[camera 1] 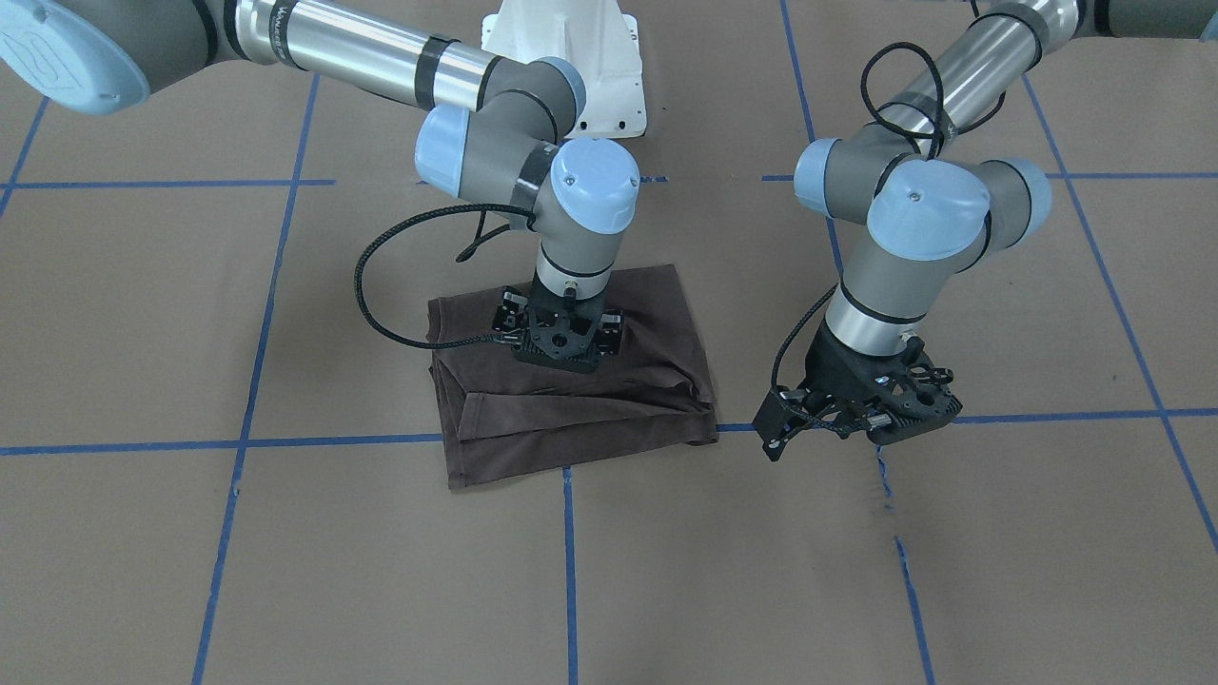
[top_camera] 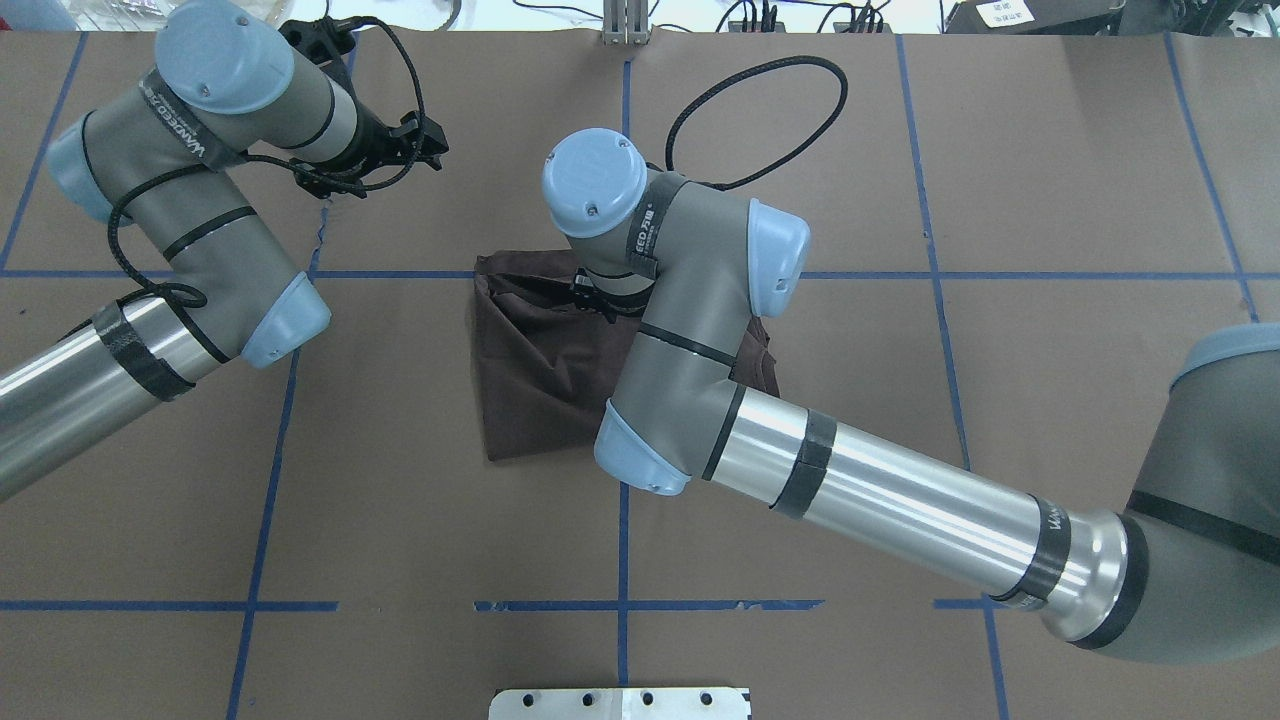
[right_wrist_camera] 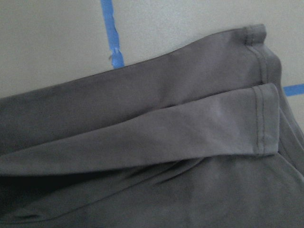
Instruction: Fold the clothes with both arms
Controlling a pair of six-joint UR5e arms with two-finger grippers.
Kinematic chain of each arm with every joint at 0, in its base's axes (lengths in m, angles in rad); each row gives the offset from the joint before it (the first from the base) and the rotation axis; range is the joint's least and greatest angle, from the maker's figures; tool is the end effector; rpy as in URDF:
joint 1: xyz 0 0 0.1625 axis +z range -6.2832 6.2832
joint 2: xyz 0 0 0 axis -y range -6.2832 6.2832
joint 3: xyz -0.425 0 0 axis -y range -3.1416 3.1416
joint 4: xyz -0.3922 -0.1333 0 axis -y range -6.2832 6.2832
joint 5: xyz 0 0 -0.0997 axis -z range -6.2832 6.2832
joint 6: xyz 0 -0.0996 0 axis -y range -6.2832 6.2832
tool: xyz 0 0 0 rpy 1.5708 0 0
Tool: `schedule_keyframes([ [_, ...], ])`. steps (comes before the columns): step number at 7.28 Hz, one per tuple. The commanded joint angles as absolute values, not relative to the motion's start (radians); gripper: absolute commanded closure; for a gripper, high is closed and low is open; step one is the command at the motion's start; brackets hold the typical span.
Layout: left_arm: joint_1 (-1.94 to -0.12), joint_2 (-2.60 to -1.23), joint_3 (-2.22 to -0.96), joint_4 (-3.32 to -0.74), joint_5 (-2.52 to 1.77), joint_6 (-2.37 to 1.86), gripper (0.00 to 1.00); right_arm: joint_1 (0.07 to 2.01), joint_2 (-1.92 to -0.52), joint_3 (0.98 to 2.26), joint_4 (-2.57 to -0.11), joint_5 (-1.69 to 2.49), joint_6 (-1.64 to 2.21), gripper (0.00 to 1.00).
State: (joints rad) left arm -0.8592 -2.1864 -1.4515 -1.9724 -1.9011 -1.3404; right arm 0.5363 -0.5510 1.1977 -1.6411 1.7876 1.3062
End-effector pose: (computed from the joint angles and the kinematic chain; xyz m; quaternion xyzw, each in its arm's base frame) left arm 0.3977 -0.6159 0.3035 0.0952 0.4429 -0.2070 0.8671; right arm -0.6406 -0.5109 0.1759 0.0146 -0.3006 0.0986 0.9485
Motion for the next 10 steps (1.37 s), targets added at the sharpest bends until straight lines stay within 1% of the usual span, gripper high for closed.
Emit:
schedule_keyframes([
  [1,-0.877,-2.186,-1.453,-1.971,-1.927,-1.338,0.00,0.535,-0.538,1.146,-1.615,1.787,1.279,0.00],
  [3,-0.884,-2.184,-1.453,-1.968,-1.927,-1.312,0.00,0.535,-0.538,1.117,-1.611,1.795,1.261,0.00],
  [7,-0.884,-2.177,-1.466,-1.965,-1.927,-1.313,0.00,0.574,-0.540,1.105,-1.611,1.793,1.214,0.00],
  [10,-0.884,-2.177,-1.474,-1.962,-1.927,-1.318,0.00,0.618,-0.543,1.039,-1.568,1.789,1.165,0.00],
])
